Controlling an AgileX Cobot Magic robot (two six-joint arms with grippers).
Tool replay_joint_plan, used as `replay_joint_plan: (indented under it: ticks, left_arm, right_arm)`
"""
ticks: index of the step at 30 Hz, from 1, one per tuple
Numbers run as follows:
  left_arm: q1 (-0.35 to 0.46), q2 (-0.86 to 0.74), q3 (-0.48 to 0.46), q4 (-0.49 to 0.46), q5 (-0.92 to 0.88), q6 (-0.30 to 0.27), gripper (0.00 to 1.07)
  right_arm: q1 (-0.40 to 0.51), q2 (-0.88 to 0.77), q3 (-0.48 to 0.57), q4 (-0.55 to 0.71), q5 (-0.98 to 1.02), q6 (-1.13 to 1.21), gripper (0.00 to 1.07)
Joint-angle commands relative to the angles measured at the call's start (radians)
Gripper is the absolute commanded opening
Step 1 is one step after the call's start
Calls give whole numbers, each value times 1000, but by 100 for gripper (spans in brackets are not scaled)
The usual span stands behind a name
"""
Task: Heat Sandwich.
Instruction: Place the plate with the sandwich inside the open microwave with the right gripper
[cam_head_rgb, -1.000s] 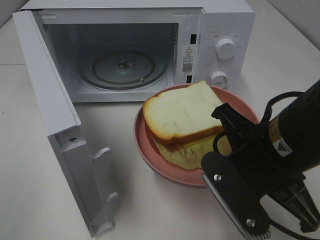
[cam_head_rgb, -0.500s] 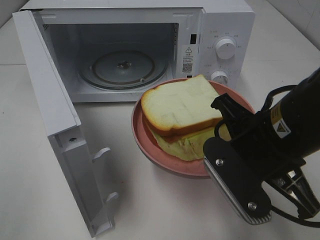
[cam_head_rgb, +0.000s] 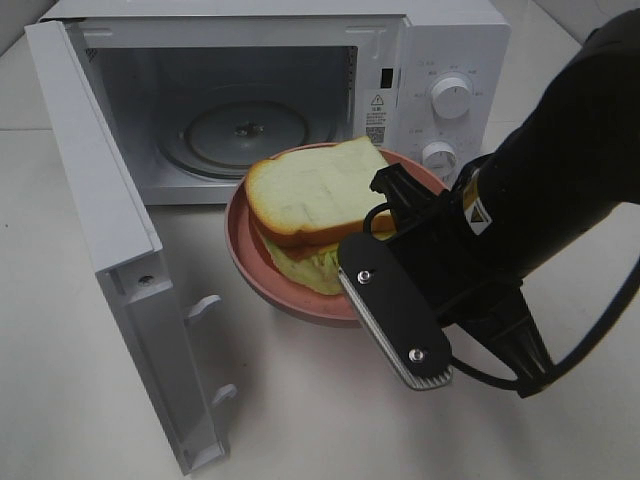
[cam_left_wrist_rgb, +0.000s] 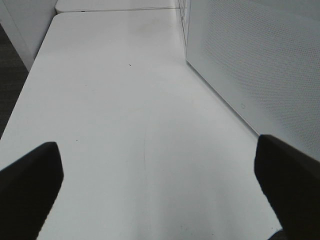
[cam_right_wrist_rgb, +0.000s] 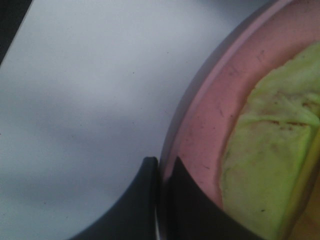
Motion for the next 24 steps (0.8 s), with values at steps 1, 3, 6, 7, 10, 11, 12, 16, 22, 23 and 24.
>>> replay_joint_plan:
  ticks: [1, 3, 6, 7, 10, 11, 12, 16, 22, 23, 24]
  left_arm:
    - [0, -8, 2, -6, -1, -1, 102]
    - [0, -8, 2, -6, -1, -1, 102]
    - [0, -8, 2, -6, -1, -1, 102]
    - [0, -8, 2, -6, -1, -1, 102]
    - [0, -8, 2, -6, -1, -1, 102]
    - [0, -8, 2, -6, -1, -1, 102]
    - [0, -8, 2, -6, -1, -1, 102]
    - [0, -8, 2, -6, -1, -1, 102]
    - [0, -8, 2, -6, -1, -1, 102]
    - [0, -8, 2, -6, -1, -1, 102]
    - [0, -8, 2, -6, -1, -1, 102]
  right_arm:
    - [6, 28, -41, 6, -22, -12, 0]
    - [6, 59, -68, 6, -20, -12, 0]
    - [6, 77, -90, 6, -17, -12, 0]
    - [6, 85, -102, 6, -16, -12, 0]
    - [6, 107, -131, 6, -13, -12, 0]
    - [6, 114, -140, 6, -13, -12, 0]
    - [6, 130, -156, 6, -12, -12, 0]
    - [6, 158, -187, 6, -6, -12, 0]
    - [6, 194, -227, 6, 11, -11, 0]
    - [6, 201, -234, 6, 11, -11, 0]
    - [6, 208, -241, 5, 13, -11, 0]
